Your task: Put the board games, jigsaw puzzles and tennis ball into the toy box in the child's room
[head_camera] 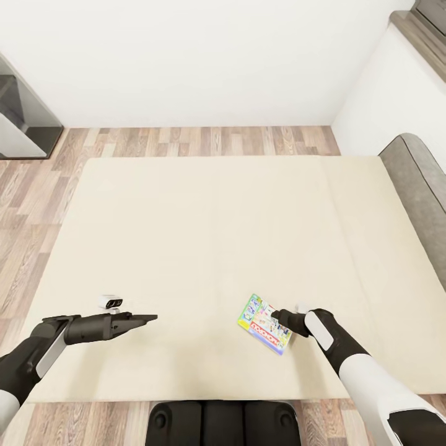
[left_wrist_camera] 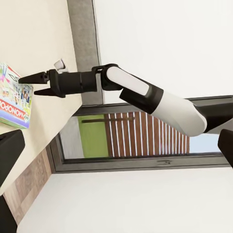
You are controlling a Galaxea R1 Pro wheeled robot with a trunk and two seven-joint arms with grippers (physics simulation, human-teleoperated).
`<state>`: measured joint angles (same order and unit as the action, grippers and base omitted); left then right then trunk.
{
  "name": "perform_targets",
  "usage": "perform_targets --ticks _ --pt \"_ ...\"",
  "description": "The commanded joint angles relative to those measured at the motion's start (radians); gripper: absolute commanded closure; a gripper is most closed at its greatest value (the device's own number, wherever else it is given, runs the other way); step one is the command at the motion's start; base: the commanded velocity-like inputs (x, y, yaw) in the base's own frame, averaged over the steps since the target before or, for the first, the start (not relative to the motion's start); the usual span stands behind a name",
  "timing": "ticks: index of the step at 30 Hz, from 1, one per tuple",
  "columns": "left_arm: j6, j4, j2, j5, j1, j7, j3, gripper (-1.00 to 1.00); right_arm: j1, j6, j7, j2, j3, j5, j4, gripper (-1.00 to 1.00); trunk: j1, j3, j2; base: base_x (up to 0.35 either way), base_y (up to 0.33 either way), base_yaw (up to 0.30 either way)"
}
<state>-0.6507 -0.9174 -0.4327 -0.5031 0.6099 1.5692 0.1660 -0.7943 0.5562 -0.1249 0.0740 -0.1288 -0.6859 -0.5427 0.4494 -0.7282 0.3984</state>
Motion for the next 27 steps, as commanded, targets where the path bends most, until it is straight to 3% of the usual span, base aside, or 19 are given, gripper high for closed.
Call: perform_targets --ticks 1,27 --pt "-0.011 0.000 -0.001 -0.006 0.001 0.002 0.004 -1.00 0.000 0.002 -0.009 0.001 -0.008 -0.011 -0.002 -1.00 0.001 -0.001 0.002 0.000 0.000 0.000" --pt "-0.009 0.000 -0.001 -0.005 0.001 0.002 0.006 -1.00 0.000 0.002 -0.009 0.004 -0.009 -0.011 0.000 -1.00 0.001 -0.015 0.002 0.000 0.000 0.000"
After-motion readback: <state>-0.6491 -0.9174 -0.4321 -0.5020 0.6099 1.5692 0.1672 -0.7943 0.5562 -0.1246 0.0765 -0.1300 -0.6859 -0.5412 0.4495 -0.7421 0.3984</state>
